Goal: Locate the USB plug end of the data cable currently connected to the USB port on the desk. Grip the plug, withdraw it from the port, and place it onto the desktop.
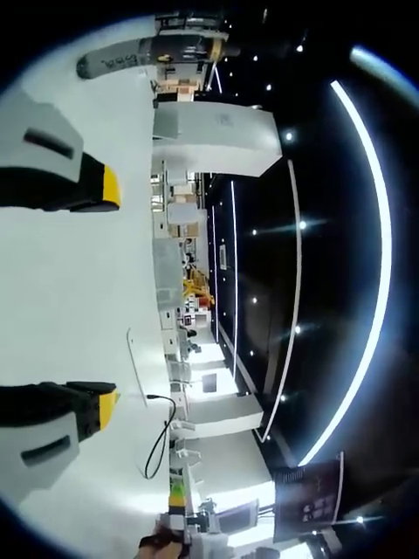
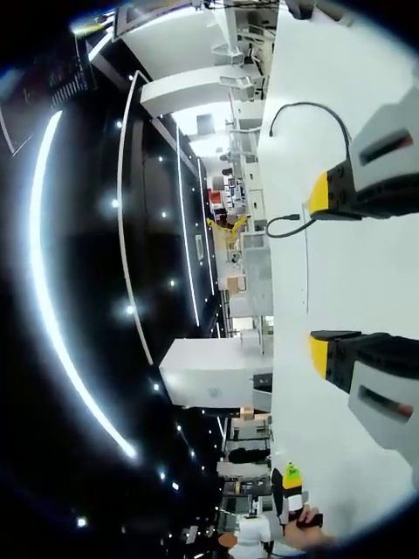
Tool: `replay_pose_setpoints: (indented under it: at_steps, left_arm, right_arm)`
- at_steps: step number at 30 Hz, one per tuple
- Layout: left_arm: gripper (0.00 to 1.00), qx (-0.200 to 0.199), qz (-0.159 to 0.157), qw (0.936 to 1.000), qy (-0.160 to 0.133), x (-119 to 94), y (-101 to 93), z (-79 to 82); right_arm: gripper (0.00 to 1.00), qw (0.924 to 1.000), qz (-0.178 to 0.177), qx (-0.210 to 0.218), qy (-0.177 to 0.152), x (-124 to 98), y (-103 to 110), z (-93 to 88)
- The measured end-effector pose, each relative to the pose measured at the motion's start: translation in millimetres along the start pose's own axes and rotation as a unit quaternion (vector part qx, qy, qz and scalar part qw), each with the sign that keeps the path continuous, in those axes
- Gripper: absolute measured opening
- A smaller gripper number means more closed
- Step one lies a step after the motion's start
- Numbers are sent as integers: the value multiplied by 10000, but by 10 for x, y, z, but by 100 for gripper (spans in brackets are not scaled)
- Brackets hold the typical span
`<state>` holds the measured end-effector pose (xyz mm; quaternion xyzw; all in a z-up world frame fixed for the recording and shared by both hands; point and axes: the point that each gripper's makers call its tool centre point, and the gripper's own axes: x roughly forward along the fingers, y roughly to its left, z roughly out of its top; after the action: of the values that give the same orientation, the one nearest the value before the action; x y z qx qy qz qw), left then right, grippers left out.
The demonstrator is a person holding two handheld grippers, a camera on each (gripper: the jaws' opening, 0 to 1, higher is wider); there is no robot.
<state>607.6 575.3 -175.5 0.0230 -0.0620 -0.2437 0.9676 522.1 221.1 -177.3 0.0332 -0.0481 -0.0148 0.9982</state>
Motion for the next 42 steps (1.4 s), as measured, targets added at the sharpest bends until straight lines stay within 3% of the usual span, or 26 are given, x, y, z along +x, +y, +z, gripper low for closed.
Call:
replay_pose_setpoints:
  at_steps: [24, 42]
  left_arm:
    - [81, 152, -28, 9999, 1, 56, 158, 16]
    - [82, 387, -385, 9985, -104, 309, 21, 97]
  right_arm:
    - [50, 9997, 167, -20, 154, 132, 39, -23]
    - [46, 9989, 302, -60, 351, 181, -113, -62]
